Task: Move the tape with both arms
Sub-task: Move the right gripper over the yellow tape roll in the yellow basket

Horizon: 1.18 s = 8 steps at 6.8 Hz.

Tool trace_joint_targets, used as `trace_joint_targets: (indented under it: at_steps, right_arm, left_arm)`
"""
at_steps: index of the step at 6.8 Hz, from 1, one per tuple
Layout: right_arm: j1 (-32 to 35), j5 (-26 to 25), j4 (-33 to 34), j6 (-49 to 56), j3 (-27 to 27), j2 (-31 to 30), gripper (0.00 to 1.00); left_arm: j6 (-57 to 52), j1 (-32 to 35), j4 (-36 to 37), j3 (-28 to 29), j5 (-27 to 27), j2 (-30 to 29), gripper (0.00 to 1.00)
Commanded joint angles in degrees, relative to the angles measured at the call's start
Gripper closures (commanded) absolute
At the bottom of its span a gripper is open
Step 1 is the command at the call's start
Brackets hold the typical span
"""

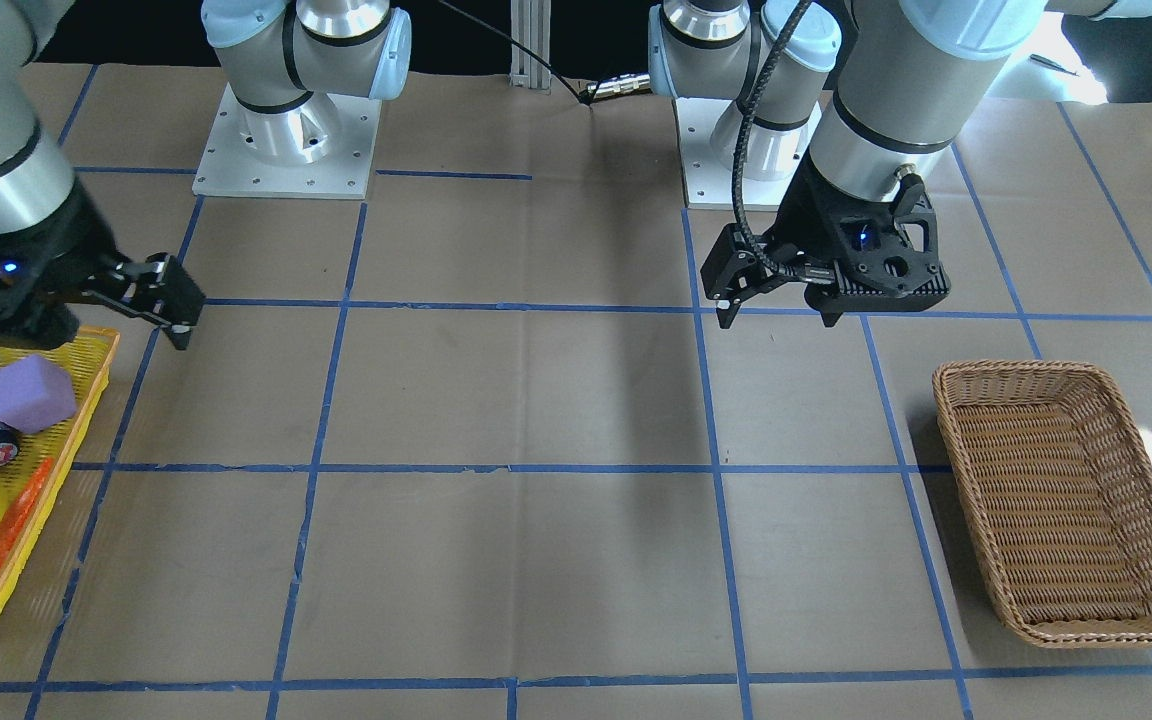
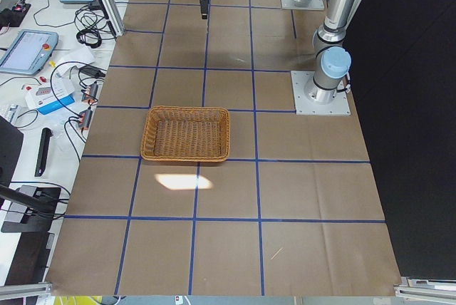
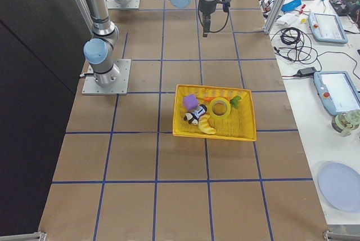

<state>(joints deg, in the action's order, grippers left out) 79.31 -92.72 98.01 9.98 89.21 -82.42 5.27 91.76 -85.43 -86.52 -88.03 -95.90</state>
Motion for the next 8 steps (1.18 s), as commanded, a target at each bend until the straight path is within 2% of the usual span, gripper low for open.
trace_joint_targets:
  at_steps: [1, 3, 4, 6, 8]
  right_arm:
    - [-8.5, -0.1, 10.0, 14.8, -1.0, 7.2, 0.00]
    - [-14.3, 0.3, 14.3, 27.3, -7.6, 16.5, 0.00]
    - [-16.5, 3.3, 14.9, 32.4, -10.6, 21.8, 0.00]
    - [-19.5, 5.4, 13.9, 34.4, -8.6, 23.5, 0.00]
    - [-22.0, 5.3, 13.4, 35.6, -7.8, 23.4, 0.06]
  left_arm:
    - [0.0, 0.0, 0.0, 0.0, 0.0, 0.0, 0.00]
    - [0.0, 0.0, 0.0, 0.0, 0.0, 0.0, 0.00]
    - [0.0, 0.0, 0.0, 0.0, 0.0, 0.0, 0.00]
    - [0.0, 0.0, 0.0, -0.1, 0.0, 0.0, 0.00]
    - [0.0, 0.0, 0.0, -0.1, -0.1, 0.0, 0.00]
